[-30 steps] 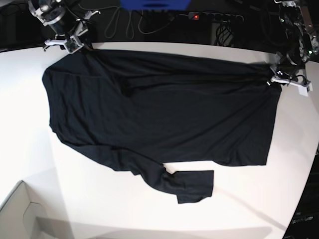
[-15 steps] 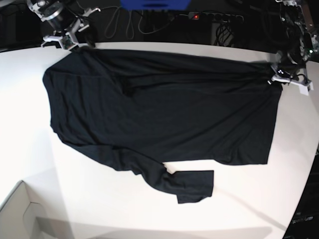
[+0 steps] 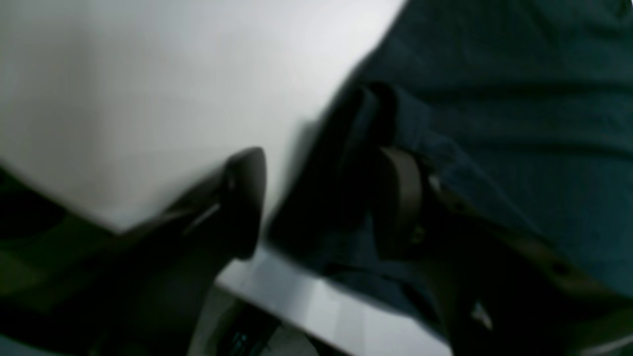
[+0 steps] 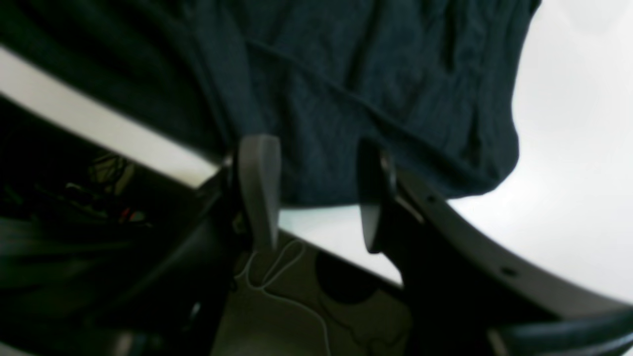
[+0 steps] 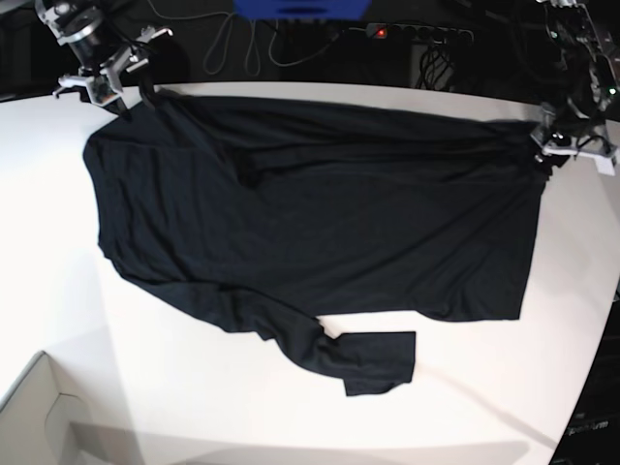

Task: Layout the t-shirt on the table in an organized manner, then fold the t-shirt properly
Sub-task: 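Pull the collar-side edge taut with both grippers, spreading the shirt, then move both grippers down the shirt sides and grasp the side edges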

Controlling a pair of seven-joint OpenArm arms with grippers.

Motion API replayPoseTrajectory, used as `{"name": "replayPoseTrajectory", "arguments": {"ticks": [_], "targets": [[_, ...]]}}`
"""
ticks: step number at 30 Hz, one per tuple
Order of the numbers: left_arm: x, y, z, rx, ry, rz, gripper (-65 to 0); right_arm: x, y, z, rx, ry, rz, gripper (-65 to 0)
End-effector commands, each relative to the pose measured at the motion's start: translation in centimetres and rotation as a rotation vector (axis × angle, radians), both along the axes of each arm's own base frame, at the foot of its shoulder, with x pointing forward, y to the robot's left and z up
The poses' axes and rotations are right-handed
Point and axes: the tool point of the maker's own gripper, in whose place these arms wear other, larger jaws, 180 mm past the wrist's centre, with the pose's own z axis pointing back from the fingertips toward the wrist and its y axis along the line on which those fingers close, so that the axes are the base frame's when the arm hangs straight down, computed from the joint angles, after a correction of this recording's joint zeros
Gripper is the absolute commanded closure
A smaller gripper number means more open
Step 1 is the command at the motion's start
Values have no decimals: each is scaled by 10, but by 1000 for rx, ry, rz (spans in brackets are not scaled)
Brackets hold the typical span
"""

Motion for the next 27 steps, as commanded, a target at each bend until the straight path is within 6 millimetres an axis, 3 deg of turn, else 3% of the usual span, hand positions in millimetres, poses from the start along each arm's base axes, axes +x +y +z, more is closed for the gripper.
{"name": "replayPoseTrajectory", "arguments": {"ticks": [1,5,9,13,23,27], "targets": [[11,11,20,42,-54,2,-335,7,-2,11,4,-46,-1,-263],[23,13,41,74,-110,-10,-335,13,-2,13,4,-61,3,-263],[61,15,71,98,-214,-15,-336,27,-3,19,2,-99,1,-263],[106,31,96,136,-281,4,-336,41,-4,24,4,-132,-4,-264],[209,28,77,263,-162,-58,-338,79,-29,20,15,-185,-83,-299],[235,19,65,356,-180,-112,-338,84,-34,21,-1,-182,-82,-303]]}}
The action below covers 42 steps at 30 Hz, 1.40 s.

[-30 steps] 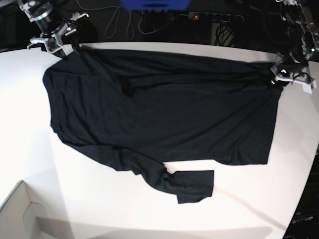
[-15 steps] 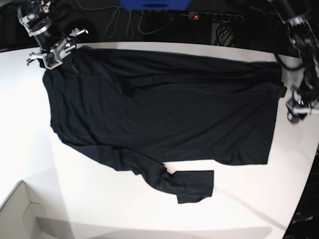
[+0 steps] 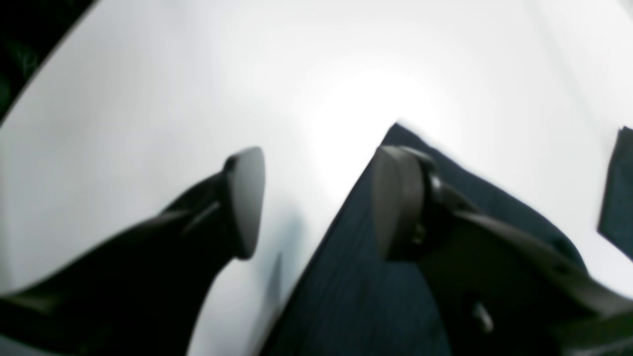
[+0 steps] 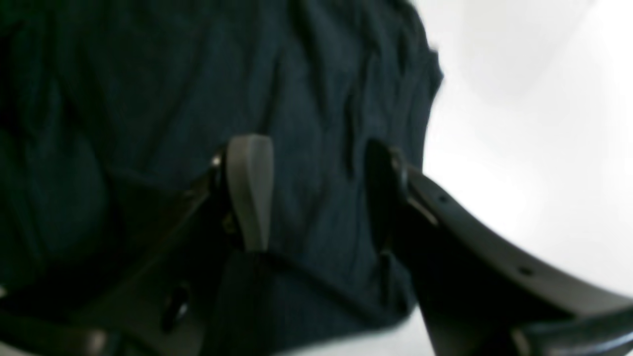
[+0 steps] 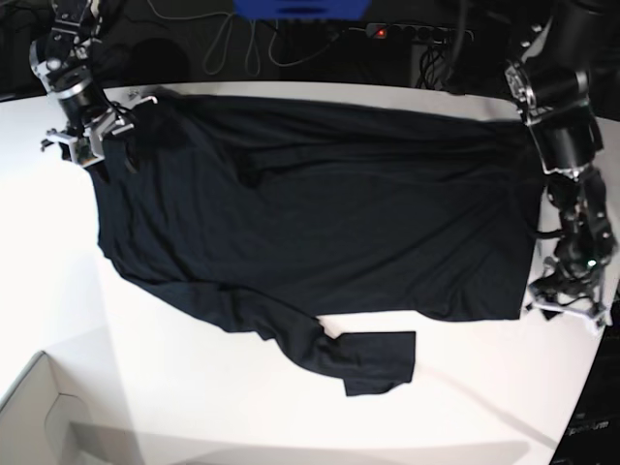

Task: Layout the t-shirt on the table in an organized manner, then fold the t-shirt properly
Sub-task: 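Move both grippers down the shirt sides and grasp the side edges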

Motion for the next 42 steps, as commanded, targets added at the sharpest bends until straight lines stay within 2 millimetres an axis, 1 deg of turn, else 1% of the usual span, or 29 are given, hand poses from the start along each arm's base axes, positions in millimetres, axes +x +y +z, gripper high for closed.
{"name": "replayPoseTrajectory", "arguments": {"ticks": [1,4,6,8,11,15,17,18,19,23,26,27,32,35,38,42], "targets": [[15,4,15,49,-42,-12,-338,3,-6,10,-12,-26,2,-303],[26,-3,-5,105,-22,-49,-338,10,-8,10,-27,-9,-7,-303],[27,-5,-16,121,-6,-61,-338,10,-10,8,-32,5,-11,-303],[29,-8,-23,131,-12,-67,-338,11,-11,8,-40,8,-10,-302],[33,-13,-25,163,-33,-88,-338,11,-11,8,-41,8,-9,-301],[41,-24,-21,203,-63,-135,-338,11,-11,9,-40,6,-8,-300],[44,-25,-17,205,-71,-139,-338,16,-11,12,-40,-8,-8,-300],[48,-25,-12,207,-81,-139,-338,19,-11,13,-40,-14,-8,-300],[51,-25,-8,207,-89,-138,-338,19,-11,14,-40,-15,-8,-300],[55,-26,-3,206,-104,-136,-338,19,-11,14,-40,-15,-8,-300],[60,-28,8,215,-136,-144,-338,19,-11,14,-40,-15,-8,-300],[60,-29,8,216,-135,-145,-338,19,-11,14,-40,-15,-8,-300],[55,-42,-12,183,-96,-152,-338,19,-11,14,-40,-15,-8,-300],[48,-42,-26,171,-59,-149,-338,20,-11,14,-40,-17,-8,-300],[42,-47,-38,154,-29,-148,-338,26,-11,18,-41,-34,-10,-300],[41,-45,-39,156,-25,-146,-338,29,-11,21,-41,-43,-10,-301]]}}
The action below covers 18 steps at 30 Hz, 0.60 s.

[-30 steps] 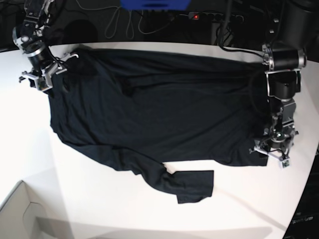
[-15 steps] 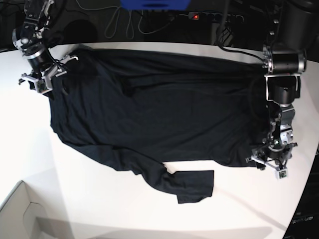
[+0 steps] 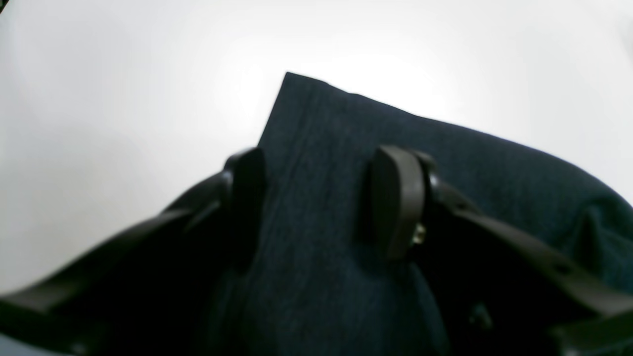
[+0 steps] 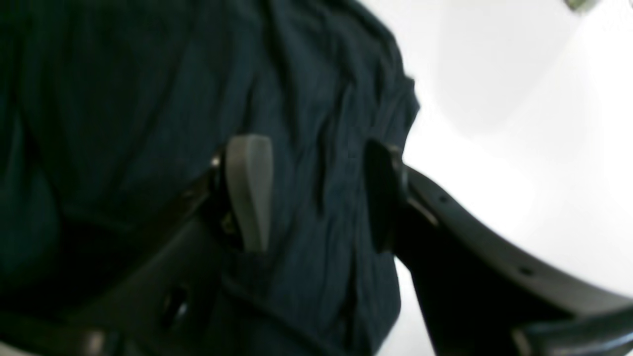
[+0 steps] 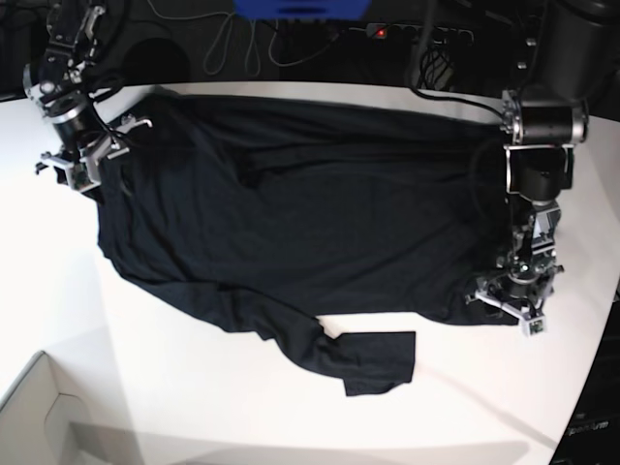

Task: Layout the t-shirt on the table in an organized manner, then fold the t-shirt properly
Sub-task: 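Move both grippers down the shirt sides and grasp the side edges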

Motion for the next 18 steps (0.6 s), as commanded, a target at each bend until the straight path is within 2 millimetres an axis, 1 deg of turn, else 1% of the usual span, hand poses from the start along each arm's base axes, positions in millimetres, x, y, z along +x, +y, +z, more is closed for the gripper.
{"name": "replayPoseTrajectory", "arguments": {"ticks": [1,7,9,12,14,16,18], "targets": [[9,6,13,12,-21,4,-338,10,-1,17,0,-63,9,-301],[9,8,14,14,-22,6,-338,17,-1,21,0,-80,8,-302],[7,9,12,13,-15,8,-336,18,-1,23,-1,-85,9,-302],[6,8,10,11,-9,7,-334,29,-2,31,-1,-116,7,-302],[0,8,3,10,6,7,-332,34,-2,35,0,-130,6,-302],[-1,7,1,9,9,6,-291,43,-2,42,1,-155,6,-302],[-2,7,1,9,11,6,-213,52,-1,48,3,-178,7,-302]]}}
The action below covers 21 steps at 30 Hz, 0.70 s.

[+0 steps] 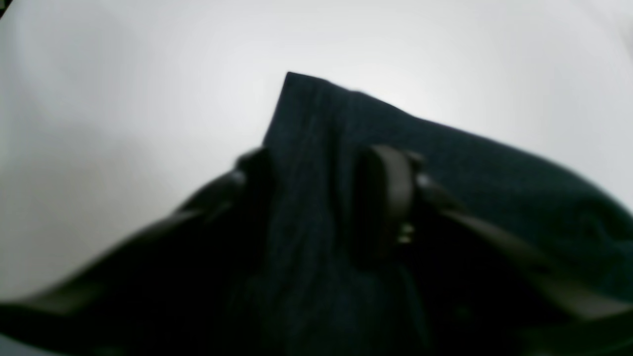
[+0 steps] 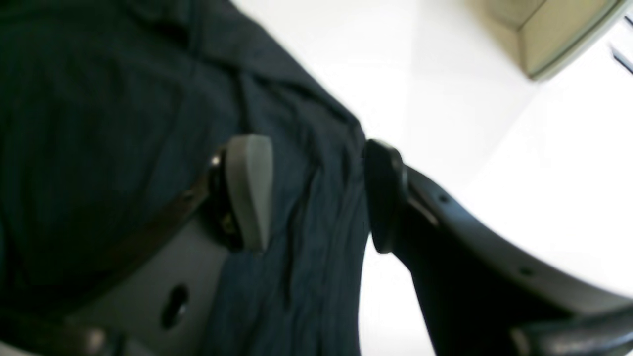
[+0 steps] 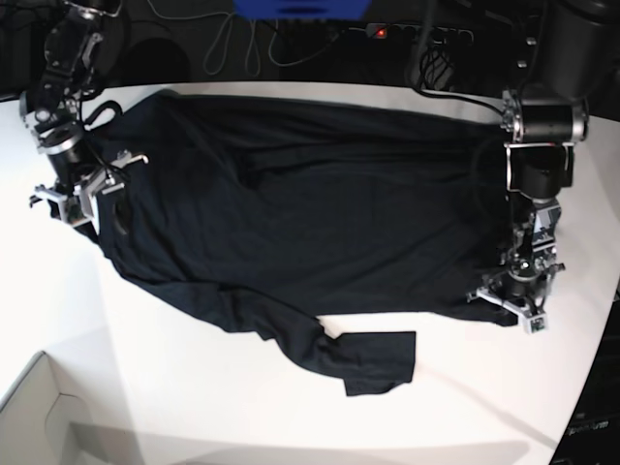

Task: Layout the t-shirt on the table in an organized manner, then fold the t-shirt properly
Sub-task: 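Move both grippers down the shirt sides and grasp the side edges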

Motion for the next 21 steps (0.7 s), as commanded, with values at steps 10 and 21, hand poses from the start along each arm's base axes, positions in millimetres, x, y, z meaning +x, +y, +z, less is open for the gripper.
{"name": "replayPoseTrajectory", "arguments": {"ticks": [10,21], "targets": [[2,4,3,3,13,4,-1,71,2,22,-11,26,-18,-303],[-3,1,-3,2,25,-3,-1,124,30,-12,-10,146,60,-370]]}}
